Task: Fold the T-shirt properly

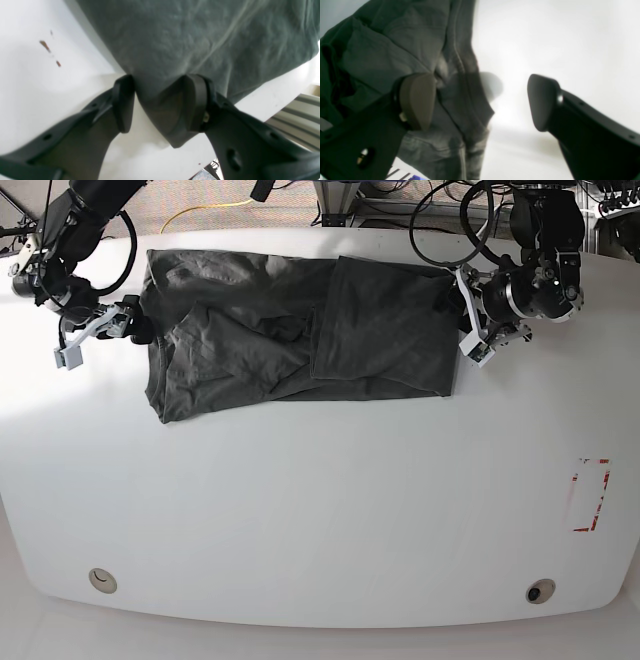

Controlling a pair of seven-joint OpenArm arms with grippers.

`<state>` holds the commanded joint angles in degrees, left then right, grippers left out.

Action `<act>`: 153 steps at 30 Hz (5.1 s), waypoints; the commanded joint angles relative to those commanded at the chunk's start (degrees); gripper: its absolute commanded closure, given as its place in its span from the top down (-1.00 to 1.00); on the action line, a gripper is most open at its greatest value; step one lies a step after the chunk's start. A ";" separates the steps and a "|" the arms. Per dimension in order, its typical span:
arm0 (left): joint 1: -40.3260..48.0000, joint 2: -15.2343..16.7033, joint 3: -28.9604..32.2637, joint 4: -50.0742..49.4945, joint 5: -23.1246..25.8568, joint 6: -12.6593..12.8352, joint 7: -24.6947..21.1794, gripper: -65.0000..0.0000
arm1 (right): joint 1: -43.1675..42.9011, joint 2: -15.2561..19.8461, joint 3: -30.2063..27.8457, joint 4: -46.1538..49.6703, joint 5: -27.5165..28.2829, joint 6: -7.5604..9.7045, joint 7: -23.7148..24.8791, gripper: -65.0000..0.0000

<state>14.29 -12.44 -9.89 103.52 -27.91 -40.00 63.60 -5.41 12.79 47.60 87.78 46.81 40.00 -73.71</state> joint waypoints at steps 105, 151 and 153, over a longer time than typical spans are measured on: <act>-6.68 8.88 -5.98 -5.45 -0.35 0.00 0.00 -0.65 | -4.40 -9.05 -29.71 26.11 6.95 0.00 1.58 1.00; -7.30 -5.89 -43.25 5.71 -0.26 0.00 0.26 -0.65 | 13.98 -5.54 -63.47 14.77 8.26 0.00 5.01 1.00; -6.51 -5.36 -43.16 5.71 -0.26 0.00 0.26 -0.65 | 11.78 -4.57 -60.48 16.26 8.26 0.00 5.71 1.00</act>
<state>7.78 -17.80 -53.05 109.23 -28.18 -40.00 63.87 6.37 8.22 -12.88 104.04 55.08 40.00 -68.00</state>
